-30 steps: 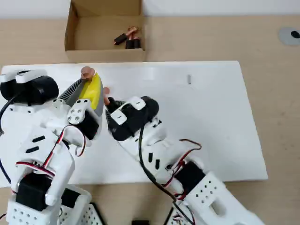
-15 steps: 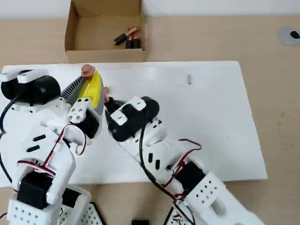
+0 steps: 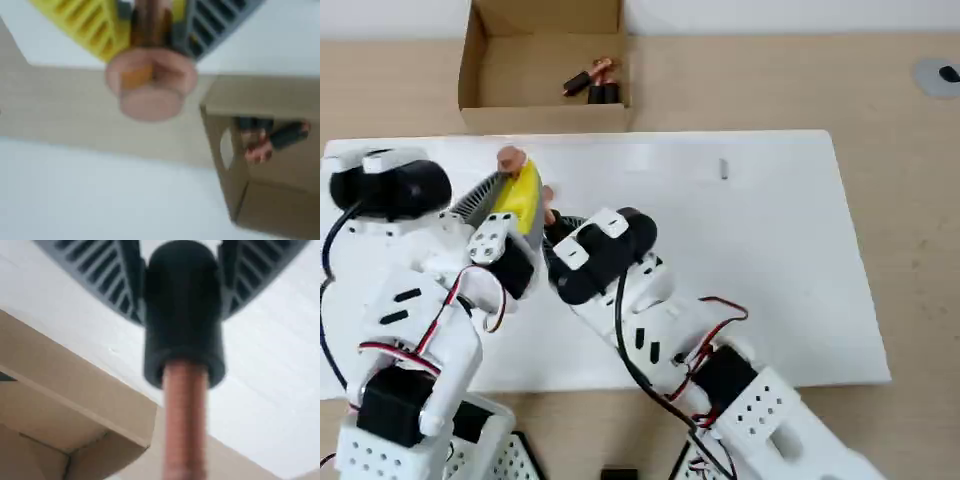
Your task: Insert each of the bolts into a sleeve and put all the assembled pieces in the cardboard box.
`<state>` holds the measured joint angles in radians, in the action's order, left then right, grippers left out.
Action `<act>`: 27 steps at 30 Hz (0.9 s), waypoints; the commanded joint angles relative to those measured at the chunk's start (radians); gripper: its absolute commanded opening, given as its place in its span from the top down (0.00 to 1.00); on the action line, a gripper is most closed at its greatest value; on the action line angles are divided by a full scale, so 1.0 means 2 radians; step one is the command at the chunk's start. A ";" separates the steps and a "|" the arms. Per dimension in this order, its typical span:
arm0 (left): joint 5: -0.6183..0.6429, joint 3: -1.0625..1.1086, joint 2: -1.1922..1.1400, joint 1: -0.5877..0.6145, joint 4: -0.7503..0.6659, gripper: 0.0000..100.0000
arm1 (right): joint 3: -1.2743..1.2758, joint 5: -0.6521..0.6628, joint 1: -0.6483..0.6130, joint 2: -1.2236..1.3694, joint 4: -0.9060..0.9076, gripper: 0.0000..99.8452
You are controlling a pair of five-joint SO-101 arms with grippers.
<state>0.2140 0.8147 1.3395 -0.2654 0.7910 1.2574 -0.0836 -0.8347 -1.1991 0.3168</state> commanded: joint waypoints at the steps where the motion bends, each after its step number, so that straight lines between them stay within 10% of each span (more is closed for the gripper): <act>1: 0.012 -0.018 0.004 -0.006 0.008 0.99 | -0.010 0.001 -0.004 -0.016 -0.012 0.99; 27: -0.008 -0.020 0.005 -0.065 0.115 0.99 | -0.009 0.001 -0.002 -0.017 -0.012 0.99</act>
<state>0.1987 0.7810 1.3548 -0.3867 0.9766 1.2635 -0.0821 -0.8270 -1.1960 0.3199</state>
